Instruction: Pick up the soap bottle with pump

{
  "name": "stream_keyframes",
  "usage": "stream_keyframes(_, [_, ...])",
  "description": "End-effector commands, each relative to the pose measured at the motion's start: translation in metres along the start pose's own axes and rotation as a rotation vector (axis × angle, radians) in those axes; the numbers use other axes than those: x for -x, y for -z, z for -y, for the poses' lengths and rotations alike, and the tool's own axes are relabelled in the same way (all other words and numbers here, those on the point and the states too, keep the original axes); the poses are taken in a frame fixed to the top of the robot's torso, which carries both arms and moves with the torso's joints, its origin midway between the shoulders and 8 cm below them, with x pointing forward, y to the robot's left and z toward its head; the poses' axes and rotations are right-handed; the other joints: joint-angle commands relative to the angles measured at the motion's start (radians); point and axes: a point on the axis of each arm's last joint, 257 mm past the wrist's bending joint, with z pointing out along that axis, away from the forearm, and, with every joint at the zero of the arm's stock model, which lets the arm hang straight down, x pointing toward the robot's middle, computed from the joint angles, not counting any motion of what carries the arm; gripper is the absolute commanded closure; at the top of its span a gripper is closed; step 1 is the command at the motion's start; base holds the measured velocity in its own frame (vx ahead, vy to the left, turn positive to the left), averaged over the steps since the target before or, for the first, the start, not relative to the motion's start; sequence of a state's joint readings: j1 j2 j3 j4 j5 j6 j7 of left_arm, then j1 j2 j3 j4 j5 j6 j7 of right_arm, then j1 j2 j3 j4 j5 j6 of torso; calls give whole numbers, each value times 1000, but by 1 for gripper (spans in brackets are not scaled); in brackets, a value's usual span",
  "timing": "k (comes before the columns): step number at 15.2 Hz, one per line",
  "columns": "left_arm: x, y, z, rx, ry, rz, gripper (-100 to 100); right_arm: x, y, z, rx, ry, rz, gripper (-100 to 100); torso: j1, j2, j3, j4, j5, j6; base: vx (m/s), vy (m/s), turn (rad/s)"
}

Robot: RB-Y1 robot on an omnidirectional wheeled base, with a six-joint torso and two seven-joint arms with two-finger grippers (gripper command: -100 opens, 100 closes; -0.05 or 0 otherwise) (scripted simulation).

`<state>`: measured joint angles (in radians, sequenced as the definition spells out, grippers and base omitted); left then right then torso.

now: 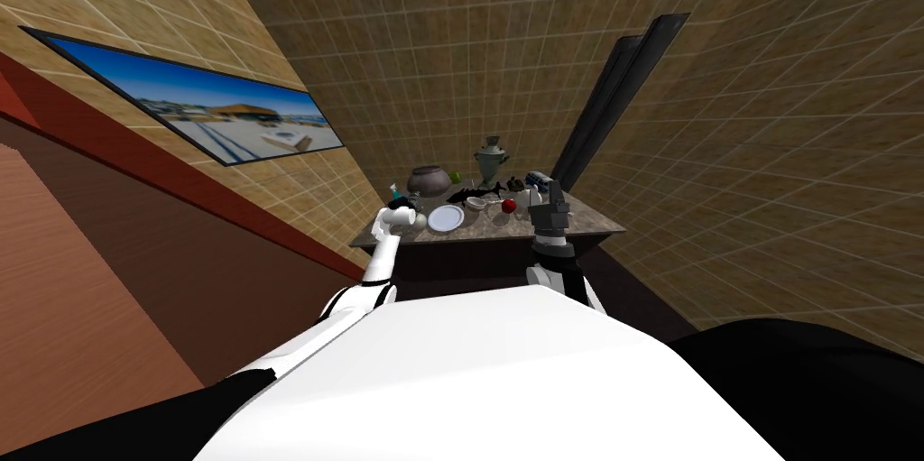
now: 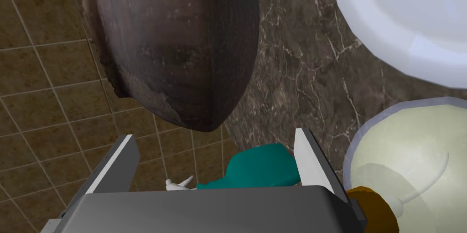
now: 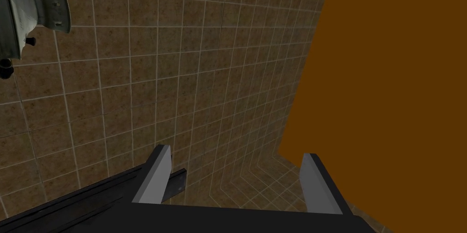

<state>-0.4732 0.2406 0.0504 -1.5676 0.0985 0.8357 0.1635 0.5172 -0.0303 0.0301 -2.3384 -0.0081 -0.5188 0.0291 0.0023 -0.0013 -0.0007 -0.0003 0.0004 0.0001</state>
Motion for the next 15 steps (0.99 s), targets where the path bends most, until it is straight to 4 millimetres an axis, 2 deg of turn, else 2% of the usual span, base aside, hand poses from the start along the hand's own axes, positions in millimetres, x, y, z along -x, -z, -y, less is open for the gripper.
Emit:
stream_keyframes(1, [-5,-4,-1,41,10,-2,-100,0,0,0,0,0,0,0,0,0,0,0,0,0,10,44,-39])
stream_keyframes(7, [-10,-8,-13,135,23,2,-100,0,0,0,0,0,0,0,0,0,0,0,0,0,8,26,-18])
stream_keyframes(8, [-18,-12,-7,161,36,-5,-100,0,0,0,0,0,0,0,-1,0,0,0,0,0,8,33,-22])
stream_keyframes(11, [-16,-10,-17,200,35,1,-100,0,0,0,0,0,0,0,0,0,0,0,0,0,8,33,-21])
stream_keyframes(12, [-24,-13,-13,229,46,-6,-100,0,0,0,0,0,0,0,0,0,0,0,0,0,2,33,-23])
stream_keyframes(14, [-23,-11,-22,266,46,1,-100,0,0,0,0,0,0,0,0,1,0,0,0,0,7,39,-27])
stream_keyframes(15, [-31,-13,-15,285,56,-9,-100,0,0,0,0,0,0,0,0,0,0,0,0,0,15,44,-21])
